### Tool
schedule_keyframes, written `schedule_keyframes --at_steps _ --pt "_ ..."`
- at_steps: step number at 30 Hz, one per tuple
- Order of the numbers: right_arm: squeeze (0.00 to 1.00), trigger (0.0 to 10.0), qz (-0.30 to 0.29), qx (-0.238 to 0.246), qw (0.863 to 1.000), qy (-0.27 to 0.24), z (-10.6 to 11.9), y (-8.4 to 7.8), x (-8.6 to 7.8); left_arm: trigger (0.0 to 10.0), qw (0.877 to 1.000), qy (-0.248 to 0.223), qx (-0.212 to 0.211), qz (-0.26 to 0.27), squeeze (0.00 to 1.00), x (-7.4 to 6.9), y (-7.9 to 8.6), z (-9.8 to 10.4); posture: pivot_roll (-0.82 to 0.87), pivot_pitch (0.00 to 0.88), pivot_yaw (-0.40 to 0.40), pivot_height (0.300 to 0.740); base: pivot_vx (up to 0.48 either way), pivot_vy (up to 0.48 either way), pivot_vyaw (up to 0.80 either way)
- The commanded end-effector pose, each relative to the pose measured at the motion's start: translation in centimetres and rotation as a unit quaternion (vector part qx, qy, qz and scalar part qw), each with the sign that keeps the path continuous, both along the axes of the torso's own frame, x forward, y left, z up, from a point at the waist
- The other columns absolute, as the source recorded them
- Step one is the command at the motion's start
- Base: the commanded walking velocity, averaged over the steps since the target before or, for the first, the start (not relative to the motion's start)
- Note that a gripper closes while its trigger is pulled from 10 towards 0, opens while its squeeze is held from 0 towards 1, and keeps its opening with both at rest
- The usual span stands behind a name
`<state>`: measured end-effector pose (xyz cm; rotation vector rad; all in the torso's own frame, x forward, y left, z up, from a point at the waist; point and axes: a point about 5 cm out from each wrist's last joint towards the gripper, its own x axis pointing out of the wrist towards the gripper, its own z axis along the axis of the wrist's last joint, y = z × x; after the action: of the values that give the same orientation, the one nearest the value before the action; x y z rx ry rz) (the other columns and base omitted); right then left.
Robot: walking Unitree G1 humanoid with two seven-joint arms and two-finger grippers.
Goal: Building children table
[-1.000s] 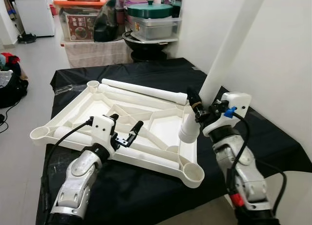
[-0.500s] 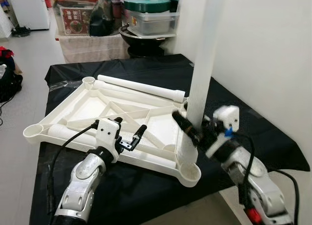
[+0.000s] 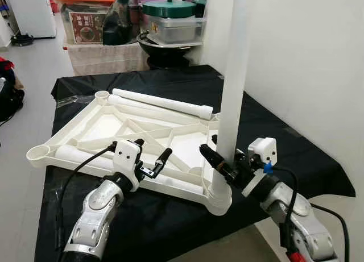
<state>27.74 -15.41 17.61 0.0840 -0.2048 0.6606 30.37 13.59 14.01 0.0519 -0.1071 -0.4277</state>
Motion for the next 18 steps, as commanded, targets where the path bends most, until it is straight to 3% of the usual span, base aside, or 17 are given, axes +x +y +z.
schedule_keyframes --at_steps 1,5,8,18 --pt "0.00 10.0 -0.023 0.003 0.999 0.022 -1.0 -0.2 0.3 10.0 1.000 0.003 0.013 -0.004 0.00 0.1 0.0 -0.2 0.03 0.000 -0.065 0.740 0.000 -0.352 0.00" --pt "0.00 10.0 -0.038 0.025 0.999 0.013 -0.4 0.5 0.5 10.0 1.000 0.003 0.011 -0.006 0.00 0.1 -0.1 -0.2 0.03 0.000 -0.061 0.740 0.000 -0.397 0.00" --pt "0.00 10.0 -0.049 0.049 0.998 0.010 0.2 1.3 0.6 10.0 1.000 0.004 -0.006 -0.002 0.00 0.0 0.0 -0.1 0.04 0.000 -0.062 0.740 0.000 0.000 0.00" --pt "0.00 10.0 -0.068 0.065 0.996 0.006 0.2 1.6 1.1 10.0 1.000 0.007 0.000 0.001 0.00 0.0 0.2 -0.3 0.04 0.000 -0.068 0.740 0.000 0.000 0.00"
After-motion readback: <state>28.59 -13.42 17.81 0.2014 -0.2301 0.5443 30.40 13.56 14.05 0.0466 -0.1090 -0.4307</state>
